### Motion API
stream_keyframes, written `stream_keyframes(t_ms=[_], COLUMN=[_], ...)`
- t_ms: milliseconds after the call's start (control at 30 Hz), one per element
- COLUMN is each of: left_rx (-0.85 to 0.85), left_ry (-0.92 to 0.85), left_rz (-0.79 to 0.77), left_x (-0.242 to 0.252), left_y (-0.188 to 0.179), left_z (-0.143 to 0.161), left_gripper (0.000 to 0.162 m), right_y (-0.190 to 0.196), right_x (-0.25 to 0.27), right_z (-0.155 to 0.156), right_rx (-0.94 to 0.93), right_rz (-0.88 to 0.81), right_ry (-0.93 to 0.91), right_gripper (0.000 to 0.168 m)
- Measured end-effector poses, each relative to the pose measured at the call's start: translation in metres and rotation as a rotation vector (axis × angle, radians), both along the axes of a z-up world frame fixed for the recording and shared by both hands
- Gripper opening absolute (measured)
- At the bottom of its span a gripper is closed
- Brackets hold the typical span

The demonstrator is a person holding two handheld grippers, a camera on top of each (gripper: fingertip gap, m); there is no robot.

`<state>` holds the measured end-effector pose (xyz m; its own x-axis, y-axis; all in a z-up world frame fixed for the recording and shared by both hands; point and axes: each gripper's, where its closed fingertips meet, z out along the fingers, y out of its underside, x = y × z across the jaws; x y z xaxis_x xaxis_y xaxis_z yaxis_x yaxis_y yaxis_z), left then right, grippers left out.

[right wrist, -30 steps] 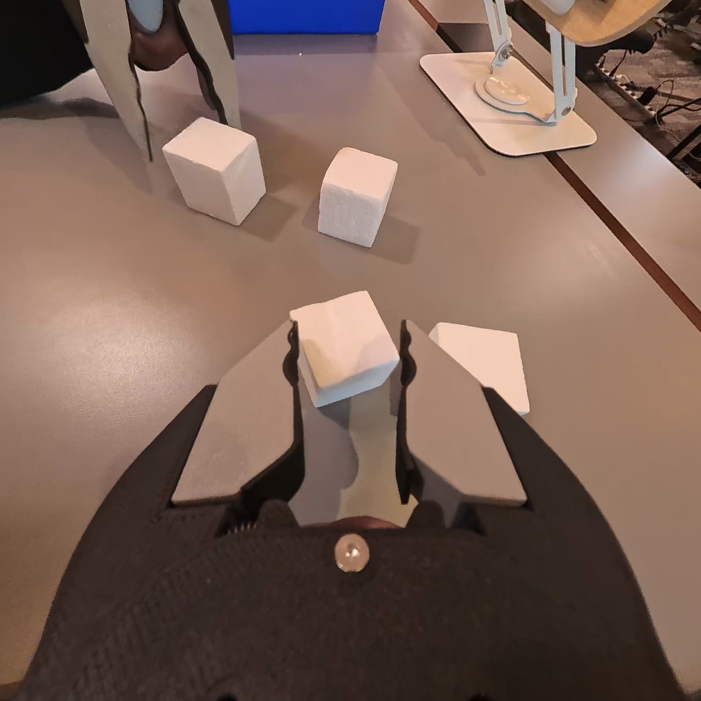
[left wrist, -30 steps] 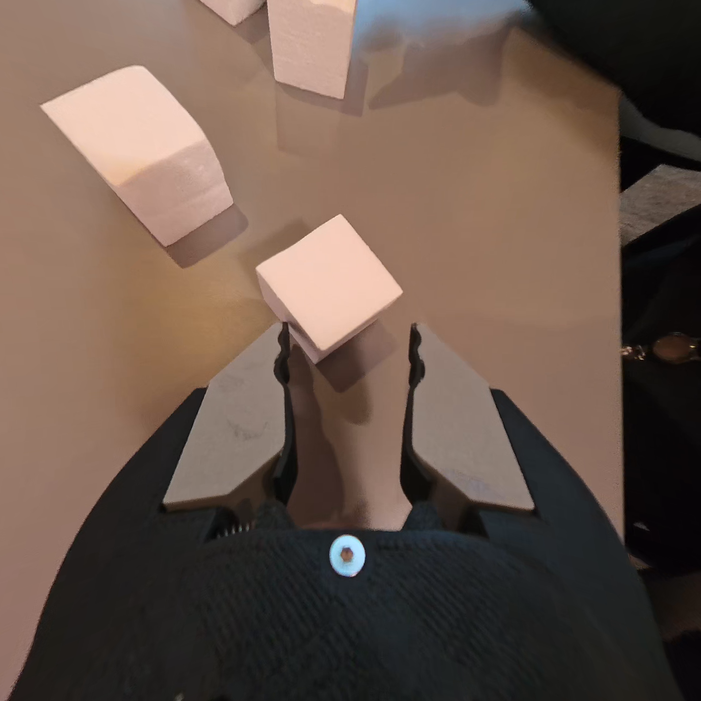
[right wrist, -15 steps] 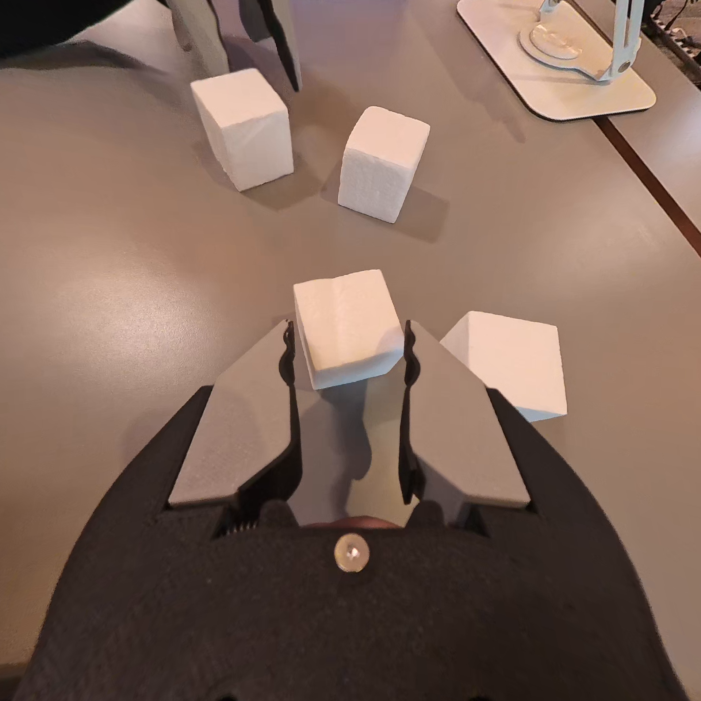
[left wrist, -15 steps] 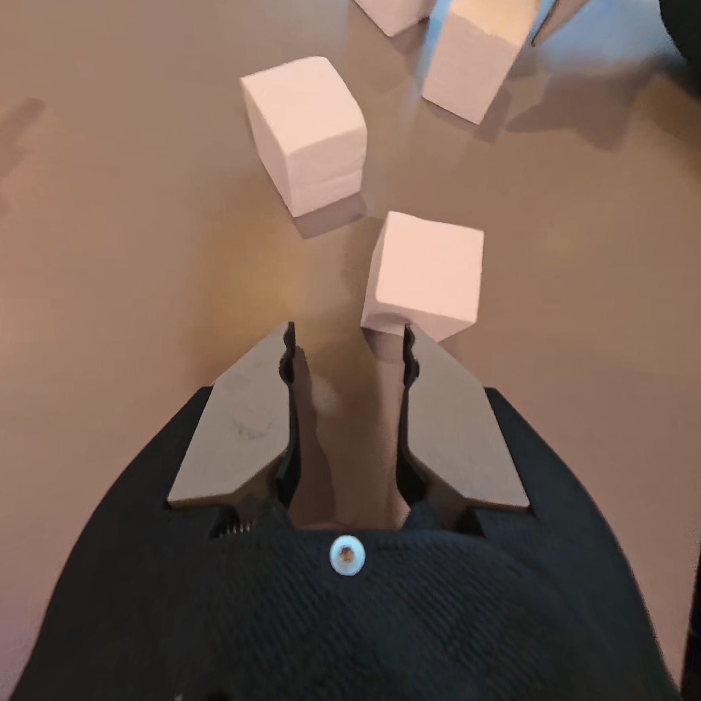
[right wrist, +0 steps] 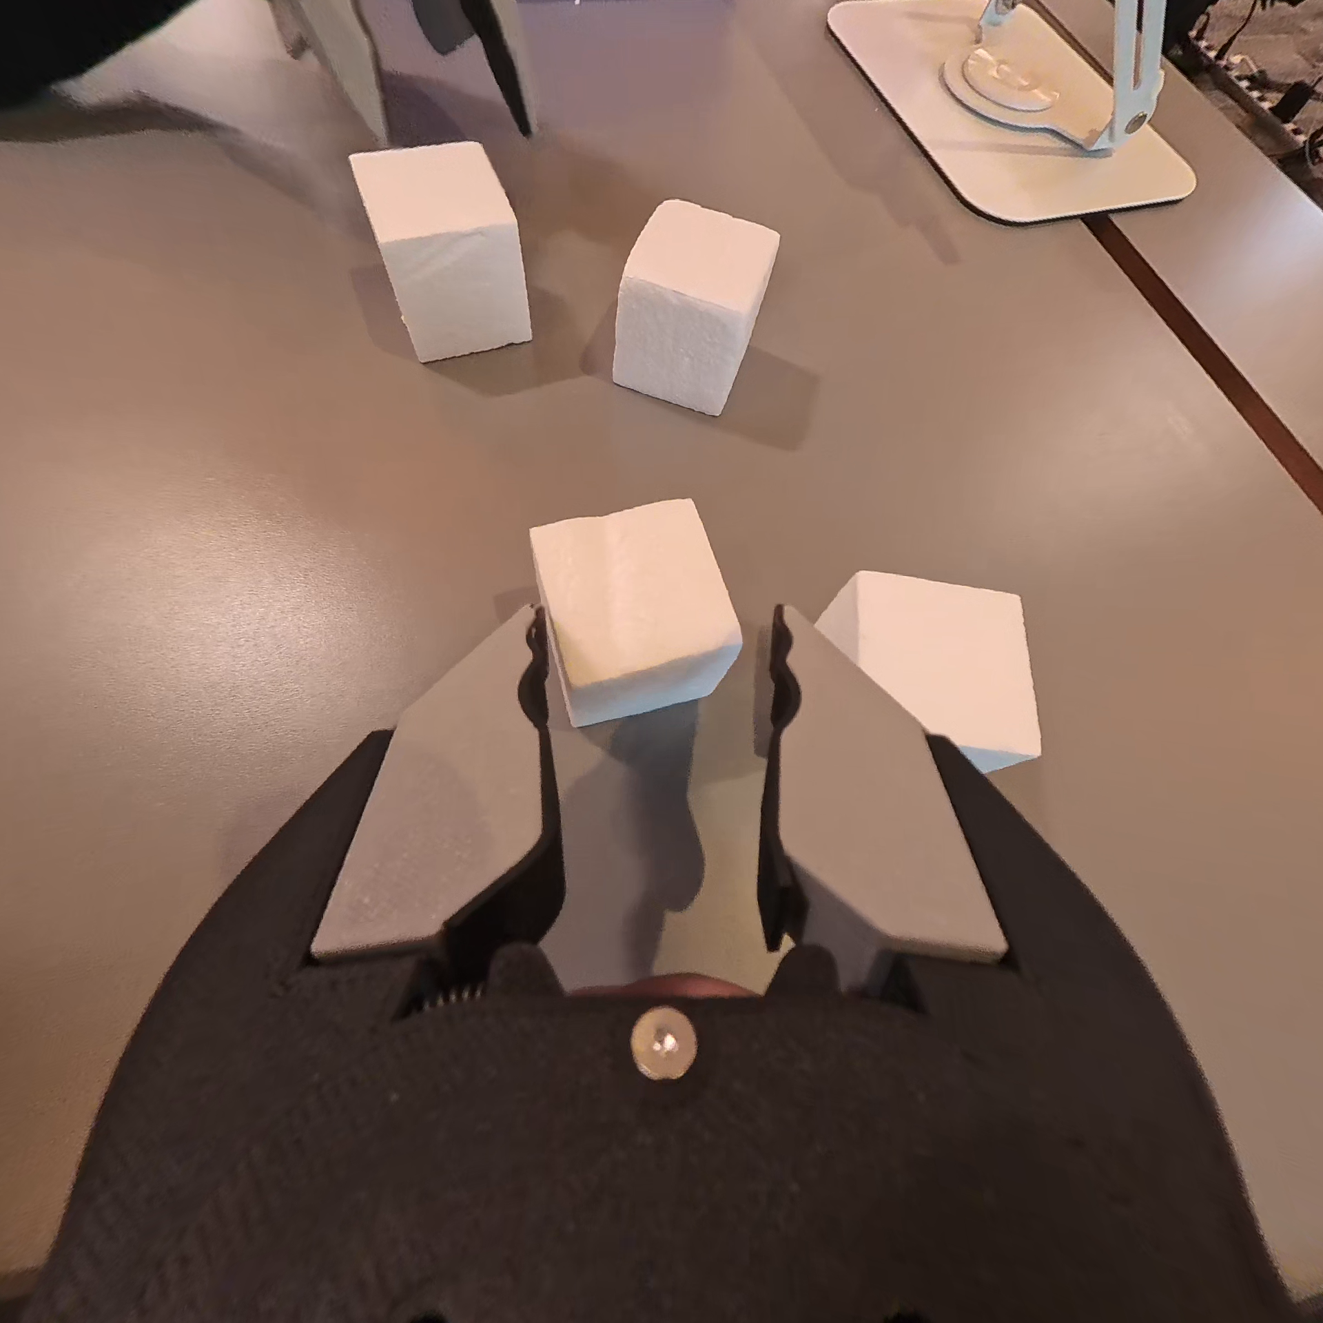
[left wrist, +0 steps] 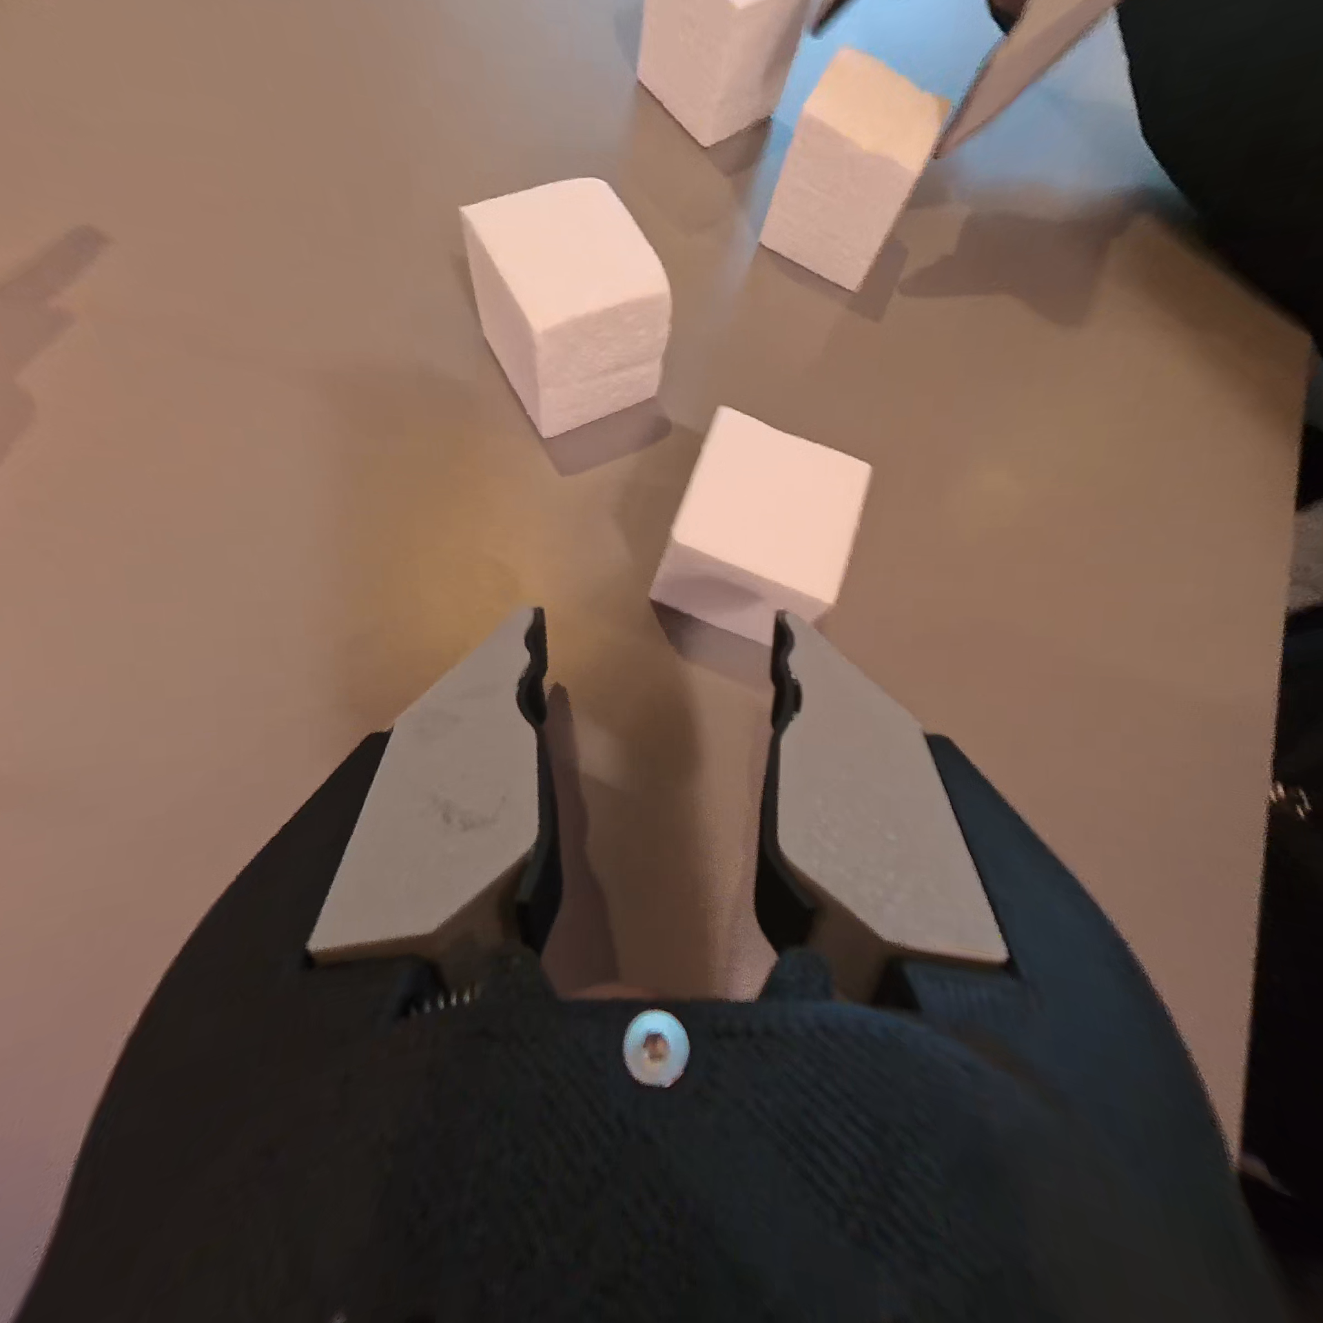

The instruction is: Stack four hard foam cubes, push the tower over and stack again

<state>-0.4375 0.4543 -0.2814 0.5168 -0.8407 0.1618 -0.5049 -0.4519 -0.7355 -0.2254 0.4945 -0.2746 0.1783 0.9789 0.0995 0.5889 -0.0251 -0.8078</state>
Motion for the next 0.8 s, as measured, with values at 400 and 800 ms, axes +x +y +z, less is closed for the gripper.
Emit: stream_keyframes(t_ms=[400, 800], left_rx=[0.078, 0.099], left_ry=[0.089, 0.131], left_rz=[-0.213, -0.207], left_x=[0.029, 0.046], left_y=[-0.027, -0.021], left_z=[-0.02, -0.037], left_gripper=[0.068, 0.055], right_y=[0.001, -0.015], right_x=[-0.006, -0.035], right_z=[-0.01, 0.014], right_rx=[-0.012, -0.012], right_rz=[-0.004, 0.059], right_ry=[-0.021, 0.1], right_gripper=[0.065, 0.057])
